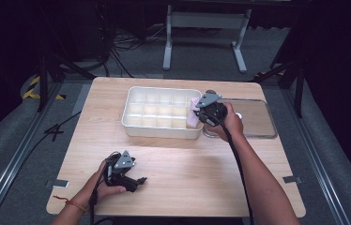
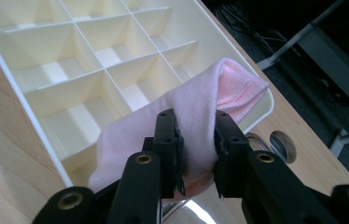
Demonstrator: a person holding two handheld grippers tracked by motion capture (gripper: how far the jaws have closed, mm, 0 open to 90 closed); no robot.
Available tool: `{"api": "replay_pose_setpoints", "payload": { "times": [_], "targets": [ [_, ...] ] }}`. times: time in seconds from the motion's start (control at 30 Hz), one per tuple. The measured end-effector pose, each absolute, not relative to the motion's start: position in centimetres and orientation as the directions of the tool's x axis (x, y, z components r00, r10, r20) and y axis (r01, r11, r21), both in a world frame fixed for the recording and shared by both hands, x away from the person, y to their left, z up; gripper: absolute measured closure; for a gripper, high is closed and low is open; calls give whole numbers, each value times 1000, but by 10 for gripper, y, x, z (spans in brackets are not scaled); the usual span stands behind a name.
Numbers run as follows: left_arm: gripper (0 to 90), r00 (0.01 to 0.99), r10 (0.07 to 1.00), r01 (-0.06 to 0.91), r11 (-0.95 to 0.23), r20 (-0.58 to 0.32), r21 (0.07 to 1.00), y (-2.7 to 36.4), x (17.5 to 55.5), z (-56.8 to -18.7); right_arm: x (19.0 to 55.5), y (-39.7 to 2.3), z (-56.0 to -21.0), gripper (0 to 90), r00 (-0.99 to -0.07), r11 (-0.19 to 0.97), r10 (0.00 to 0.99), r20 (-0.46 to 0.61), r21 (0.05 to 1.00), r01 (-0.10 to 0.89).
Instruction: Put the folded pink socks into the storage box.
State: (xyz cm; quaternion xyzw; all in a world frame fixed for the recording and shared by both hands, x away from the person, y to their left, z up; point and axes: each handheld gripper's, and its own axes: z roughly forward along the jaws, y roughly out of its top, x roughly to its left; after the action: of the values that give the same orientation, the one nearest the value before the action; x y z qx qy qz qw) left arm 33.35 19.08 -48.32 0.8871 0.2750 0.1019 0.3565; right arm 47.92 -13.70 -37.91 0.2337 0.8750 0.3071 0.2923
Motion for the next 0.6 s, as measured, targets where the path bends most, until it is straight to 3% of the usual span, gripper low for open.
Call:
{"api": "replay_pose_setpoints", "payload": {
  "times": [0.6],
  "targets": [
    [132, 826, 563, 417, -590, -18, 691, 191, 333, -483, 482, -129, -393, 741, -739, 758, 545, -397, 610, 231]
  ]
}}
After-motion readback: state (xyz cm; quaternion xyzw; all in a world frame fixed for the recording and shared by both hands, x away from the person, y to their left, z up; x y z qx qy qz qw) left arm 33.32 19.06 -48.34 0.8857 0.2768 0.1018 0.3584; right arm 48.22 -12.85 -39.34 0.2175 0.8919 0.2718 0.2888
